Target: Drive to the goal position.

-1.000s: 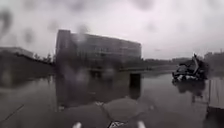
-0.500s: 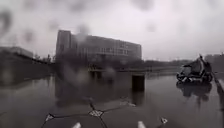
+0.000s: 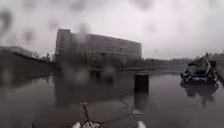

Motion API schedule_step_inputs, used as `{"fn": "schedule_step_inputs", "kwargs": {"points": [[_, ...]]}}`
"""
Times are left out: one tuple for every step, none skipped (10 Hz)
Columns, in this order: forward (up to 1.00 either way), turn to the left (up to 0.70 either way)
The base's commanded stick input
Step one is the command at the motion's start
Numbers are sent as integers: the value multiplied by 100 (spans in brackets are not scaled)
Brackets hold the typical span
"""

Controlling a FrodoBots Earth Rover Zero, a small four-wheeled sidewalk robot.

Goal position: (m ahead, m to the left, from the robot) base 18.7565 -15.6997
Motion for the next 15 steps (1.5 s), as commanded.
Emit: {"fn": "schedule_step_inputs", "kwargs": {"points": [[70, 1], [70, 1], [70, 1], [70, 1], [70, 1], [70, 1], [70, 1], [70, 1], [70, -2], [70, -11], [70, -13], [70, -13], [70, -13], [70, -13], [70, -13]]}}
